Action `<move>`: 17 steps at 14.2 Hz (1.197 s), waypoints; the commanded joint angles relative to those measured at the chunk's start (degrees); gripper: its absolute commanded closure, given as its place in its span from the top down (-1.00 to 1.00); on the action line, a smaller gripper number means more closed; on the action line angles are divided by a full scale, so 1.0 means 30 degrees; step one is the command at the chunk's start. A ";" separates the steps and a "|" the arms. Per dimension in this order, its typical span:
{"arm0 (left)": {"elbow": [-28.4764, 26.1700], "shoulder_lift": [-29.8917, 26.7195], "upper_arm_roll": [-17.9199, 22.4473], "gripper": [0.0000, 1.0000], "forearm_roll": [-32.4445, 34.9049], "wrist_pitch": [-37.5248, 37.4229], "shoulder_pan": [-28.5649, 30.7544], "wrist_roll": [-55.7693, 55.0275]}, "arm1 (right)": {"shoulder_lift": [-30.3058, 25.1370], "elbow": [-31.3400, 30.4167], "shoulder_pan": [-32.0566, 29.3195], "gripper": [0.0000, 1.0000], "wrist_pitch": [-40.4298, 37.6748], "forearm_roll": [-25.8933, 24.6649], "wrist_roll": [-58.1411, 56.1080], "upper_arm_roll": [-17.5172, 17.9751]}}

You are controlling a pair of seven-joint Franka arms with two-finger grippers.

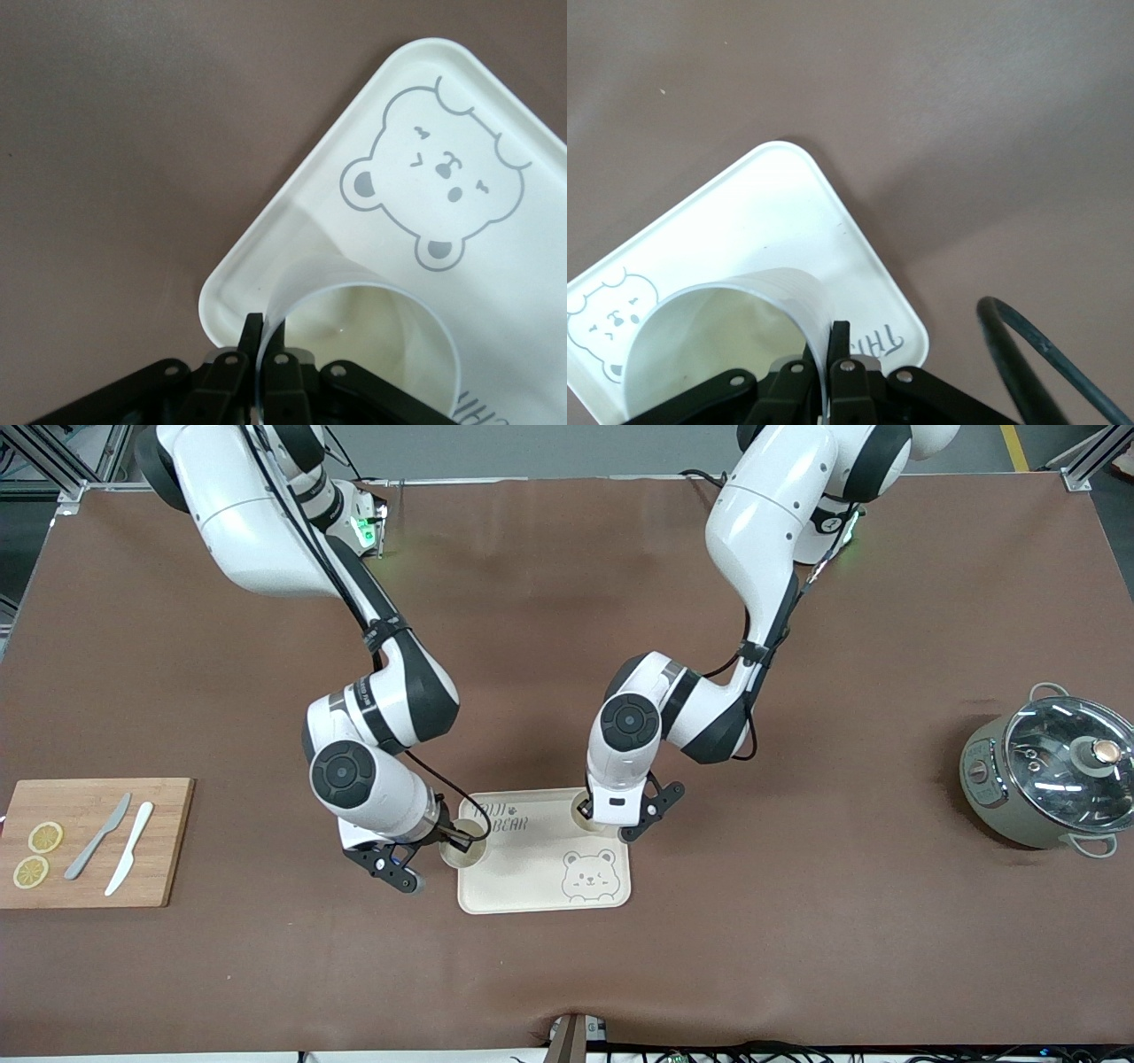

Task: Place white IKEA cup upright on tray with both arms
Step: 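Lower both cups upright onto the bear tray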

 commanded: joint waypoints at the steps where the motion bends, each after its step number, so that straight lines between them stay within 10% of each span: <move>1: 0.0368 0.0247 0.0156 -0.99 -0.0178 0.0085 -0.0105 -0.0060 | 0.0231 -0.0010 0.0283 -1.00 0.0552 -0.0483 0.0790 -0.0189; 3: 0.0281 0.0276 0.0156 -0.64 -0.0149 0.0085 -0.0105 0.0117 | 0.0320 -0.0039 0.0195 -1.00 0.1048 -0.0483 0.0790 -0.0189; 7: 0.0193 0.0189 0.0185 0.73 -0.0149 0.0202 -0.0076 0.0118 | 0.0993 -0.0039 0.0195 -1.00 0.2249 -0.0483 0.0790 -0.0189; 17: -0.0130 -0.2211 0.0214 1.00 -0.0061 -0.0091 0.1006 0.1815 | 0.2165 -0.0303 0.0722 -1.00 0.4214 -0.0396 0.1523 -0.0189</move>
